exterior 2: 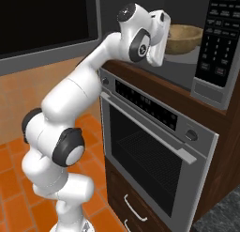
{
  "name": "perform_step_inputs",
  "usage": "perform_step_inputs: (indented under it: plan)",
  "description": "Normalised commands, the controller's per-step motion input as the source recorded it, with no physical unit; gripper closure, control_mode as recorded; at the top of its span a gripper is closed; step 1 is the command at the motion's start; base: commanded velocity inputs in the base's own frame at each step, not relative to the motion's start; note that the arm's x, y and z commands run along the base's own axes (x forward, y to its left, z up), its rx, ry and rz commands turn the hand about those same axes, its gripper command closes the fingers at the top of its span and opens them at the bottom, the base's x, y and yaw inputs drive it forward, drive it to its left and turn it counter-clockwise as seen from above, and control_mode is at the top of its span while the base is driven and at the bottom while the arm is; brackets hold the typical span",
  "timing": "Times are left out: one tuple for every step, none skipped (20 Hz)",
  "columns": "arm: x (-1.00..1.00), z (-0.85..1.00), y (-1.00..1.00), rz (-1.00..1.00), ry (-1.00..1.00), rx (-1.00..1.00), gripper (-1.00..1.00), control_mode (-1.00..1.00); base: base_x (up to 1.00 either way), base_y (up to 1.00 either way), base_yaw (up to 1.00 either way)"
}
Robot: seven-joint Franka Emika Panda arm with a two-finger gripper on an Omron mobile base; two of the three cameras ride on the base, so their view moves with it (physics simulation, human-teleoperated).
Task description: Pick the sweet potato from the sink and place it in the bowl. Then pick the bowl and place it in the microwave. Then close the microwave door and press the start button.
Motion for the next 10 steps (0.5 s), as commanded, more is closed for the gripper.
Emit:
perform_step_inputs:
  plan:
    - [0.0, 0.0, 0.27, 0.0, -0.42, 0.0, -1.0, -1.0, 0.0, 0.0, 0.0]
    - [-0.34, 0.0, 0.36, 0.0, -0.51, 0.02, -1.0, -1.0, 0.0, 0.0, 0.0]
    - [-0.61, 0.0, 0.41, 0.03, -0.5, 0.0, -1.0, -1.0, 0.0, 0.0, 0.0]
    - [-1.0, 0.0, 0.54, 0.0, -0.37, 0.0, -1.0, -1.0, 0.0, 0.0, 0.0]
    - [-1.0, 0.0, 0.56, 0.0, -0.18, 0.03, -1.0, -1.0, 0.0, 0.0, 0.0]
    - [-1.0, 0.04, 0.59, 0.0, -0.02, 0.05, -1.0, -1.0, 0.0, 0.0, 0.0]
    - [-1.0, 0.06, 0.68, 0.0, -0.05, 0.0, -1.0, -1.0, 0.0, 0.0, 0.0]
    - [-1.0, 0.07, 0.64, 0.01, -0.05, 0.0, -1.0, -1.0, 0.0, 0.0, 0.0]
    - [-1.0, 0.04, 0.68, 0.0, -0.01, 0.0, -1.0, -1.0, 0.0, 0.0, 0.0]
    - [-1.0, 0.0, 0.73, 0.01, 0.0, -0.05, -1.0, -1.0, 0.0, 0.0, 0.0]
